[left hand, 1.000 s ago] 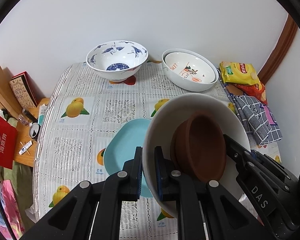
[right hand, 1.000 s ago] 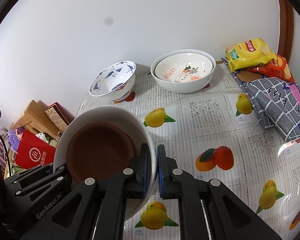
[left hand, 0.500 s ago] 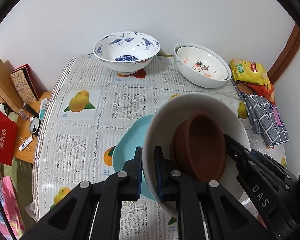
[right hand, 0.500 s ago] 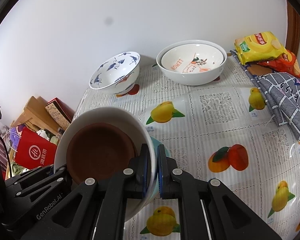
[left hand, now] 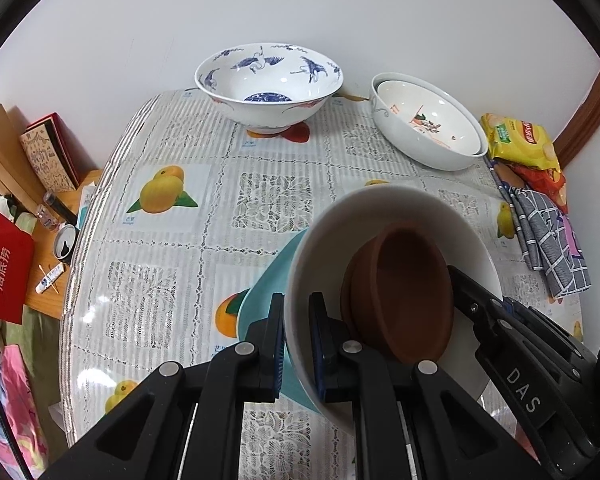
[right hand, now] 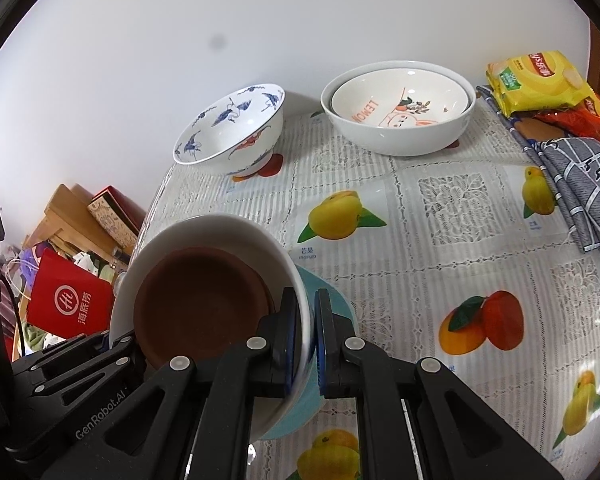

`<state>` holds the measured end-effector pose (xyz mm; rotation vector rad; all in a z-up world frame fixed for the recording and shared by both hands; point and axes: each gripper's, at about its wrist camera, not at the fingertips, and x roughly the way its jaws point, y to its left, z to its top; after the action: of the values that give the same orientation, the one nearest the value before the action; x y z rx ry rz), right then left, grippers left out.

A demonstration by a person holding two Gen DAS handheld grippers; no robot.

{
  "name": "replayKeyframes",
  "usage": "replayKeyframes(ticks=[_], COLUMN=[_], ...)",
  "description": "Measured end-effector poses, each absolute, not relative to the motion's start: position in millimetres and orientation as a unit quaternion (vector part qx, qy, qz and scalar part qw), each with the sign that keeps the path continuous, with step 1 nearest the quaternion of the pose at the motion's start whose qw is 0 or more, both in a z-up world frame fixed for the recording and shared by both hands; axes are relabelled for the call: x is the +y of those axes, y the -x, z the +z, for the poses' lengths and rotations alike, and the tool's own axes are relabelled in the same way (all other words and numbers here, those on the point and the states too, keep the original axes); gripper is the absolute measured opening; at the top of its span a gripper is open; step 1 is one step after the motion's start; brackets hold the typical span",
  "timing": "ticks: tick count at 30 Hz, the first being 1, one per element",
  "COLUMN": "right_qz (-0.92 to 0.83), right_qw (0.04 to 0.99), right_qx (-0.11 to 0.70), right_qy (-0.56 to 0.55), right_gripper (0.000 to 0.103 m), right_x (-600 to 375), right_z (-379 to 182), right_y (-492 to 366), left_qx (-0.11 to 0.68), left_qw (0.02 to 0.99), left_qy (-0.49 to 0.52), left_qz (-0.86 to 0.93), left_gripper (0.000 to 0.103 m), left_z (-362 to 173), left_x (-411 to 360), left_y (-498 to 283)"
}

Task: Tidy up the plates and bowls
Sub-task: 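Carry the white bowl with both grippers over the teal plate stack, then lower the white bowl onto the teal plate with both grippers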

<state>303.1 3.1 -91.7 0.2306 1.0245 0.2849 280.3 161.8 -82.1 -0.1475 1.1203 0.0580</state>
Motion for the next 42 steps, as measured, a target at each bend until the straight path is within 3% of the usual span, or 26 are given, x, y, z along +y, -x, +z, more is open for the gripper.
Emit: replayKeyframes(ticks=[24, 42], right_qz=[0.154, 0.16], right_qw=[0.83, 0.834], right_qx=[0.525, 0.52], right_qy=[-0.112, -0.098], right_gripper=[0.01, 0.011], right_x=[15.1, 18.3], right_z=[-139.3, -138.2], right_y=[-329.0, -330.3], left_qx=[0.558, 0.553], left_qw=[0.825, 0.829], left_qy=[0.077, 0.075], left_qz=[0.046, 0.033], left_gripper=[0.011, 0.012], left_z=[-130.1, -132.5], left_x=[170.6, 175.5], left_y=[-299.2, -301.7])
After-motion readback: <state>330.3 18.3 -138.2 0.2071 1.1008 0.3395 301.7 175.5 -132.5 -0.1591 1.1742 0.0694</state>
